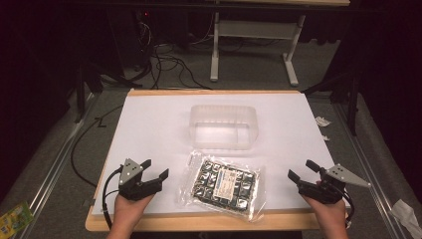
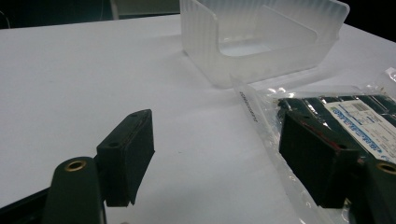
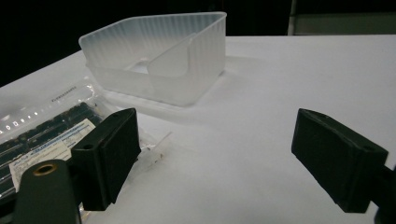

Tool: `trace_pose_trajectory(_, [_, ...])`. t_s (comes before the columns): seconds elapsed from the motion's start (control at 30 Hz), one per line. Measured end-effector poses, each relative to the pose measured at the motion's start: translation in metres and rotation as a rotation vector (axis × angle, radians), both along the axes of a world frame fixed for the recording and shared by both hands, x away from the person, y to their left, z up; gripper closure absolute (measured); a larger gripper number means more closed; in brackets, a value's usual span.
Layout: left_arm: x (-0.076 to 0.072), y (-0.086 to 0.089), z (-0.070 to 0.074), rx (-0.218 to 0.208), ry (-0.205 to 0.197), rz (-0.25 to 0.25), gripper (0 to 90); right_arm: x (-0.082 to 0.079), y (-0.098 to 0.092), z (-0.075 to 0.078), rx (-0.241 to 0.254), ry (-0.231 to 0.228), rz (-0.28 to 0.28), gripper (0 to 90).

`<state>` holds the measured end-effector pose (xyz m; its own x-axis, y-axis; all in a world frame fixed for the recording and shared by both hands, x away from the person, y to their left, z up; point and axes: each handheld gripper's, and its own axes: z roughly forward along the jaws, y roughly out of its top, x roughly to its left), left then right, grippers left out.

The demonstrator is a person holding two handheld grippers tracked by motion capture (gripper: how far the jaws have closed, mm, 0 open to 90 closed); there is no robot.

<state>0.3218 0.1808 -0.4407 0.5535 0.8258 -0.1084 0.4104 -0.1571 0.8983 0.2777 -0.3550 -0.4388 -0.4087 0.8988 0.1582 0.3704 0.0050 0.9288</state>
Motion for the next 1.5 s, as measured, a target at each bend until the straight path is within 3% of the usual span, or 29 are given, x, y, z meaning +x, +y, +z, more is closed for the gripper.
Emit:
trace_pose_trajectory(0.23, [-0.001, -0.004, 0.001, 0.029, -0.007, -0.016, 25.7, -0.003, 0.002, 0.001, -0.015, -0.009, 0.003, 15.0])
trace_pose_trajectory(0.5, [0.0, -0.007, -0.001, 0.033, 0.01, -0.034, 26.5, -0.003, 0.003, 0.001, -0.02, -0.005, 0.01, 15.2])
trace_pose_trajectory(0.7, [-0.001, -0.019, -0.007, 0.04, 0.038, -0.075, 30.4, -0.003, 0.006, 0.002, -0.016, 0.001, 0.018, 17.4])
trace_pose_trajectory(0.93, [0.007, -0.036, -0.02, 0.028, 0.114, -0.136, 33.5, -0.002, 0.018, 0.001, -0.026, 0.01, 0.054, 21.1])
trace_pose_trajectory(1.1, [0.009, -0.044, -0.027, 0.029, 0.164, -0.161, 38.1, 0.001, 0.034, -0.002, -0.035, 0.038, 0.111, 26.9])
trace_pose_trajectory(1.13, [0.01, -0.046, -0.03, 0.026, 0.193, -0.166, 39.8, 0.002, 0.042, -0.003, -0.038, 0.054, 0.135, 29.7])
trace_pose_trajectory(1.23, [0.011, -0.048, -0.033, 0.024, 0.215, -0.171, 42.0, 0.003, 0.05, -0.004, -0.052, 0.053, 0.165, 33.7])
trace_pose_trajectory(1.37, [0.012, -0.052, -0.039, 0.009, 0.275, -0.201, 49.9, 0.006, 0.064, -0.008, -0.068, 0.084, 0.206, 40.5])
trace_pose_trajectory(1.4, [0.012, -0.053, -0.04, 0.006, 0.287, -0.207, 55.8, 0.007, 0.069, -0.011, -0.074, 0.107, 0.237, 44.6])
trace_pose_trajectory(1.5, [0.011, -0.057, -0.042, 0.019, 0.293, -0.214, 62.3, 0.007, 0.072, -0.014, -0.086, 0.121, 0.26, 48.8])
